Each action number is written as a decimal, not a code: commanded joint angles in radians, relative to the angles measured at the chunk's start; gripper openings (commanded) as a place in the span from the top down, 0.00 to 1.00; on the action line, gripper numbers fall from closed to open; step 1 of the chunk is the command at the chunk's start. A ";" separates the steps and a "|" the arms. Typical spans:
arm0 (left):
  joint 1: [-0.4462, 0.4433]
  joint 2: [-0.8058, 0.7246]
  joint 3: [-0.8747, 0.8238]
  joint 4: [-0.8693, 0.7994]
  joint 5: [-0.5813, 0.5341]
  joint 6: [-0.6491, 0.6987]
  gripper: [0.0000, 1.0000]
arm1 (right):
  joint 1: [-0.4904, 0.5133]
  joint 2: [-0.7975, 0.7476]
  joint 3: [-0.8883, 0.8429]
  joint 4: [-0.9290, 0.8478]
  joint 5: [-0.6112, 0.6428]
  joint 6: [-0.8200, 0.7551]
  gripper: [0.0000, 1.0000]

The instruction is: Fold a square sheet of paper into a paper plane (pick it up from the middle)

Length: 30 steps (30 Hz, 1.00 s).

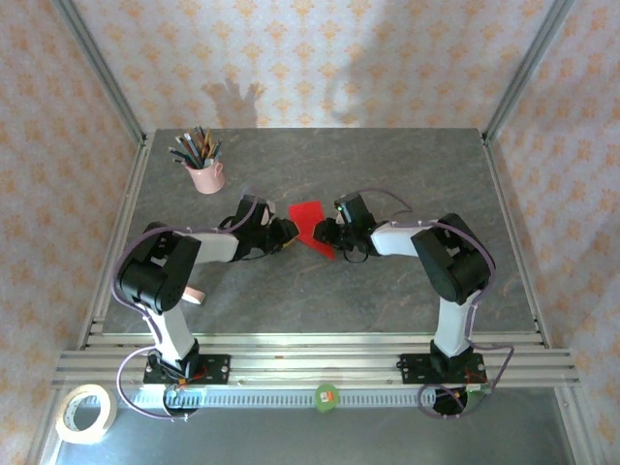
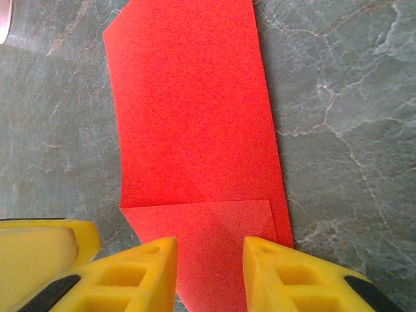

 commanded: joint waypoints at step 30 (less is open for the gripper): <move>-0.021 0.101 0.137 -0.163 -0.102 -0.054 0.63 | -0.014 0.036 -0.029 -0.042 0.007 0.003 0.70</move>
